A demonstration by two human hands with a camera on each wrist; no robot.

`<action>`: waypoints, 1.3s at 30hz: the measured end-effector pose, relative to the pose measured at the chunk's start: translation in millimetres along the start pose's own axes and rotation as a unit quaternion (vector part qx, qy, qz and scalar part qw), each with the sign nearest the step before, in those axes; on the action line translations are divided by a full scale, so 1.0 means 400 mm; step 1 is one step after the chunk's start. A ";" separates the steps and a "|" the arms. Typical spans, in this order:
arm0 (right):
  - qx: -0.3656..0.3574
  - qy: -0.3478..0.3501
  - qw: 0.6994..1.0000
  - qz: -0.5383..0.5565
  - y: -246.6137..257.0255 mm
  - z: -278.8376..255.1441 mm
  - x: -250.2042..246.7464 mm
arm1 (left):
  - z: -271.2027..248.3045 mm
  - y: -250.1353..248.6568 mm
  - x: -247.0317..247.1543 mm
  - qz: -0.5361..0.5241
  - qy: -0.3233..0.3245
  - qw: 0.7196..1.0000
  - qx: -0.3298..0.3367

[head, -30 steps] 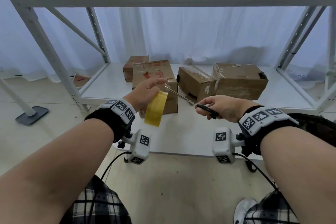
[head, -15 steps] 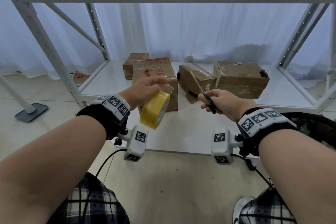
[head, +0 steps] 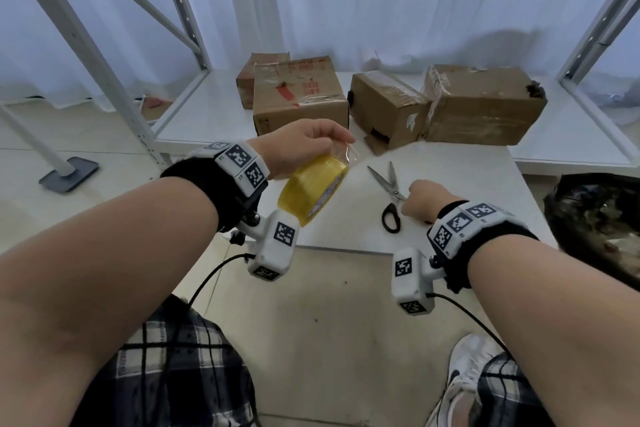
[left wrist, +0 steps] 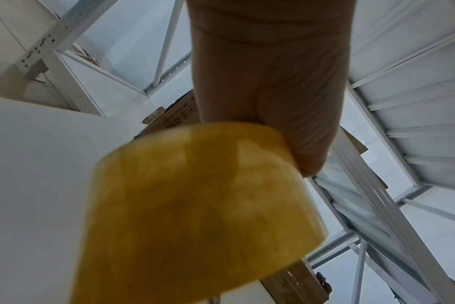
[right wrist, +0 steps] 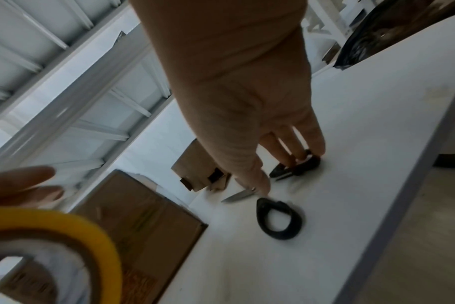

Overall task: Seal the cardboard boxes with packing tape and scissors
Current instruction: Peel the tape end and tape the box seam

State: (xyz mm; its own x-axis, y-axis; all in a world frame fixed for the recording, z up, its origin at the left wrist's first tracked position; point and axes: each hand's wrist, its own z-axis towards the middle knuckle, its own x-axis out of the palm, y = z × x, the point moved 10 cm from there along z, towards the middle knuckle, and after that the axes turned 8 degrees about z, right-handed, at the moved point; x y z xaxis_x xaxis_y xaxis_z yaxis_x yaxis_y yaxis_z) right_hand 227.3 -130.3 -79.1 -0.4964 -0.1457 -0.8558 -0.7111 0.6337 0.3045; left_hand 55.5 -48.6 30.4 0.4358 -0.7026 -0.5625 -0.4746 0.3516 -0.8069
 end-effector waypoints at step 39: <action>-0.155 -0.012 0.812 0.562 0.165 -0.030 -0.157 | -0.010 0.000 -0.016 0.058 0.052 0.997 0.009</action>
State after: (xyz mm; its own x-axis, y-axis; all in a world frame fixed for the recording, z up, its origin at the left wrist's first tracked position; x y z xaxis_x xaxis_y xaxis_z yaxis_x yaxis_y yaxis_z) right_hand 205.7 -88.3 -0.3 -0.9114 0.4103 0.0301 0.0924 0.1329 0.9868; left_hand 49.6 -46.6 34.8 0.2971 -0.7162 -0.6315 -0.5038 0.4442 -0.7408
